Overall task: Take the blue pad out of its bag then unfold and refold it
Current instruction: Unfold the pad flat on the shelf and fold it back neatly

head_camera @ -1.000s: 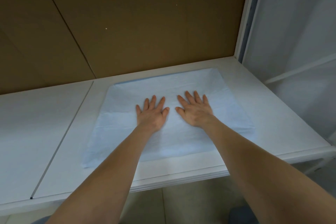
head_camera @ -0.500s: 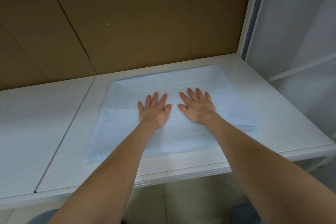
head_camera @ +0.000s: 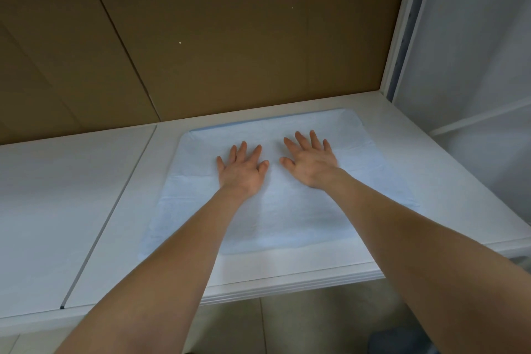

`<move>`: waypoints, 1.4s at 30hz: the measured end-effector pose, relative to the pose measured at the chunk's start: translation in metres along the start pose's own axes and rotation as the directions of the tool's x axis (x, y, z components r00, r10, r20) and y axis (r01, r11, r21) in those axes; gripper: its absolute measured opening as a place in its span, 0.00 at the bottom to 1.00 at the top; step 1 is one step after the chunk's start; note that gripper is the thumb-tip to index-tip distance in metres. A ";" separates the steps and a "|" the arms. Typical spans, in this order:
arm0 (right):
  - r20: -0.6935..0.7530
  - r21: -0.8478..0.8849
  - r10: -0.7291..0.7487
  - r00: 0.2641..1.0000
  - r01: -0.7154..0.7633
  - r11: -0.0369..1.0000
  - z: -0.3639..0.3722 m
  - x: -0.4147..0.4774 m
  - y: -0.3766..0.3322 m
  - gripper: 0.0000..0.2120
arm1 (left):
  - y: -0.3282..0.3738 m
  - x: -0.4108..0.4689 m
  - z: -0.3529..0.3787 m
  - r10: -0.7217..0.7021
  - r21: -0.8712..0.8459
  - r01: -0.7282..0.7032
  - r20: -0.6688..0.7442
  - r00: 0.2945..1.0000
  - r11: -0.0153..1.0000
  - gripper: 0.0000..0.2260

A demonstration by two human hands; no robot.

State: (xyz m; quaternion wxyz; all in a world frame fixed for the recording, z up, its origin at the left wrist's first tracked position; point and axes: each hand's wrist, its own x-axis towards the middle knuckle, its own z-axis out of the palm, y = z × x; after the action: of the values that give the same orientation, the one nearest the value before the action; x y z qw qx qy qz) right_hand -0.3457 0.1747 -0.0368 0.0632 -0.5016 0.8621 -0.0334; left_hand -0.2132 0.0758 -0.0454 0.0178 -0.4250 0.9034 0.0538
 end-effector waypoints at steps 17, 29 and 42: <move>0.070 -0.032 -0.019 0.997 0.021 0.999 0.023 0.015 -0.004 0.30 | -0.014 0.006 0.015 0.013 0.036 -0.015 0.052 0.999 0.999 0.26; 0.049 -0.027 -0.024 0.999 0.026 0.999 0.023 0.014 -0.003 0.30 | -0.014 0.006 0.014 0.012 0.056 -0.015 0.056 0.998 0.998 0.25; 0.015 -0.002 -0.038 0.999 0.038 0.999 0.020 -0.026 -0.003 0.28 | -0.001 -0.031 0.009 0.068 0.014 -0.069 0.051 0.996 0.998 0.25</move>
State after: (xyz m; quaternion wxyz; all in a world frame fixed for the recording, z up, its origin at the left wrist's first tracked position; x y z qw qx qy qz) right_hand -0.3279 0.1959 -0.0540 0.0684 -0.5181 0.8521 -0.0299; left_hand -0.1933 0.1000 -0.0523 0.0422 -0.3920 0.9172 0.0581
